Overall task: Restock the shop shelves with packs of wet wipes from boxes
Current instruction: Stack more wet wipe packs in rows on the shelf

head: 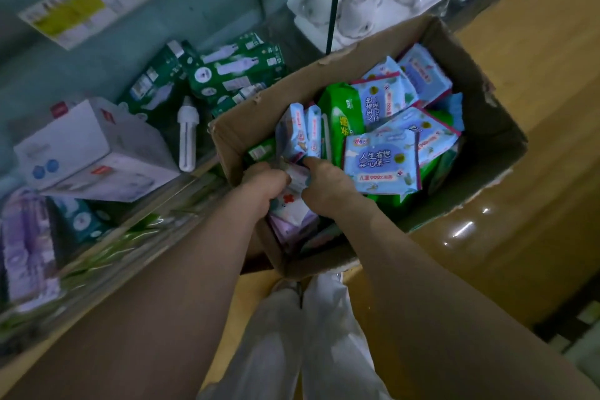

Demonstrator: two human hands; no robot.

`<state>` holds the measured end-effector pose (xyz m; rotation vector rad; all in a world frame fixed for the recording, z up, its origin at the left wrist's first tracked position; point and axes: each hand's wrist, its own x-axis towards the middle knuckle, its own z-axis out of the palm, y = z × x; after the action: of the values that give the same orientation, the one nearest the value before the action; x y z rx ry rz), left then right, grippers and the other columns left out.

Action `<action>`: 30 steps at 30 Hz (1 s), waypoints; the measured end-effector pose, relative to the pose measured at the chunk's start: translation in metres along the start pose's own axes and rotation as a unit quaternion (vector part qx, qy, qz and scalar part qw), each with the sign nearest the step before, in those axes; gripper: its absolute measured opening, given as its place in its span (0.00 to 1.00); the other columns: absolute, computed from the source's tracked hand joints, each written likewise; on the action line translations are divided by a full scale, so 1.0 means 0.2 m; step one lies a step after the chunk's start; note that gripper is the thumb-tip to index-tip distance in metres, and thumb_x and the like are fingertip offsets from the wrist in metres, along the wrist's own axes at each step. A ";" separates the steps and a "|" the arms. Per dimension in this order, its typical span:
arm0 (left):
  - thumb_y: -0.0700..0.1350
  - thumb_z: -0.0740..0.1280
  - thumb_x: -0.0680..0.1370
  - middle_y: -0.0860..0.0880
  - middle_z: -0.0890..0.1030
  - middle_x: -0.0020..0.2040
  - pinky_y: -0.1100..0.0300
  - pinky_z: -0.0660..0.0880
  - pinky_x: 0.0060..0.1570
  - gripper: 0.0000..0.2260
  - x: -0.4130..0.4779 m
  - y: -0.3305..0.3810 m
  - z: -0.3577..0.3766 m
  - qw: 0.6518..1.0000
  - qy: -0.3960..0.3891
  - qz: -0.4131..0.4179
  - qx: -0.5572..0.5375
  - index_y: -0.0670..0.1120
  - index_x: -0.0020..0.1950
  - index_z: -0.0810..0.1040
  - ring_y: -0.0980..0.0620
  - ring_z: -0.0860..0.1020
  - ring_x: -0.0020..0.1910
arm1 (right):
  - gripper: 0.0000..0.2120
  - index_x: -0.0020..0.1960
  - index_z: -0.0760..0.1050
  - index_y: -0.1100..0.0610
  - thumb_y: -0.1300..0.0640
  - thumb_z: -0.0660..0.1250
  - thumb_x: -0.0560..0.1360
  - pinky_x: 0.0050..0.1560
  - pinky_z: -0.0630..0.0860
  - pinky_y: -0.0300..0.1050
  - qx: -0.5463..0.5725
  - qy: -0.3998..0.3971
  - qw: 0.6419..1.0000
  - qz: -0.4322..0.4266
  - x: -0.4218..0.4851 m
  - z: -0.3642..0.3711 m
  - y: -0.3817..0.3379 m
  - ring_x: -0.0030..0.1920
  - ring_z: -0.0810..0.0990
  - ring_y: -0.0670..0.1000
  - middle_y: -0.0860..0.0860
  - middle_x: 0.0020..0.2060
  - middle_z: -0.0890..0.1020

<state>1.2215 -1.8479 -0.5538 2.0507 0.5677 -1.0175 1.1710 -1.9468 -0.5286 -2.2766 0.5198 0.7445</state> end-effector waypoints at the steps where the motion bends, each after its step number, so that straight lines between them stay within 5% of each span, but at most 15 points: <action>1: 0.38 0.67 0.76 0.40 0.79 0.60 0.50 0.76 0.58 0.18 0.02 -0.01 0.01 1.000 -0.005 0.006 0.007 0.40 0.66 0.75 0.41 0.78 0.57 | 0.24 0.71 0.65 0.58 0.63 0.63 0.75 0.61 0.70 0.50 -0.011 -0.001 1.000 -0.003 0.02 0.02 0.00 0.65 0.71 0.61 0.58 0.65 0.72; 4: 0.42 0.69 0.76 0.43 0.76 0.64 0.55 0.74 0.59 0.22 0.03 -0.06 0.06 0.998 -0.006 0.046 0.050 0.44 0.70 0.72 0.43 0.76 0.61 | 0.26 0.72 0.61 0.60 0.62 0.62 0.76 0.67 0.65 0.50 -0.046 0.015 0.999 -0.005 0.03 0.06 0.00 0.68 0.65 0.61 0.59 0.68 0.65; 8: 0.47 0.64 0.79 0.43 0.71 0.69 0.53 0.69 0.64 0.23 0.03 -0.11 0.10 0.988 0.002 0.088 0.130 0.49 0.73 0.65 0.43 0.71 0.66 | 0.19 0.67 0.66 0.61 0.62 0.60 0.77 0.67 0.62 0.46 -0.130 -0.003 0.991 -0.017 0.01 0.14 0.04 0.67 0.66 0.59 0.59 0.66 0.68; 17: 0.43 0.64 0.77 0.41 0.64 0.72 0.45 0.66 0.66 0.25 -0.03 -0.19 0.15 0.891 -0.019 0.138 0.433 0.50 0.74 0.63 0.37 0.64 0.70 | 0.18 0.67 0.68 0.59 0.58 0.61 0.78 0.61 0.73 0.52 -0.169 -0.125 0.976 0.051 -0.01 0.21 0.18 0.65 0.74 0.60 0.59 0.64 0.74; 21: 0.45 0.64 0.78 0.40 0.64 0.72 0.47 0.64 0.66 0.25 -0.05 -0.19 0.15 0.868 -0.019 0.133 0.479 0.48 0.74 0.61 0.38 0.64 0.70 | 0.20 0.69 0.67 0.57 0.56 0.61 0.78 0.63 0.71 0.55 -0.171 -0.150 0.971 0.073 -0.02 0.24 0.19 0.67 0.70 0.61 0.59 0.66 0.73; 25: 0.45 0.66 0.77 0.41 0.74 0.65 0.49 0.66 0.62 0.18 -0.04 -0.21 0.16 0.845 -0.012 0.150 0.513 0.45 0.66 0.71 0.42 0.71 0.65 | 0.17 0.67 0.70 0.61 0.61 0.59 0.79 0.60 0.72 0.53 -0.197 -0.150 0.967 0.059 -0.02 0.21 0.21 0.65 0.72 0.61 0.60 0.65 0.74; 30: 0.46 0.65 0.78 0.40 0.75 0.63 0.49 0.70 0.59 0.16 -0.04 -0.21 0.16 0.858 0.011 0.157 0.489 0.41 0.64 0.73 0.42 0.73 0.62 | 0.17 0.67 0.70 0.62 0.63 0.58 0.79 0.58 0.73 0.52 -0.242 -0.154 0.957 0.045 -0.01 0.21 0.21 0.65 0.73 0.60 0.60 0.65 0.74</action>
<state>1.1741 -1.8475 -0.5770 2.8856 -0.3966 -1.2044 1.1313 -1.9461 -0.5733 -2.5131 0.3164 1.3711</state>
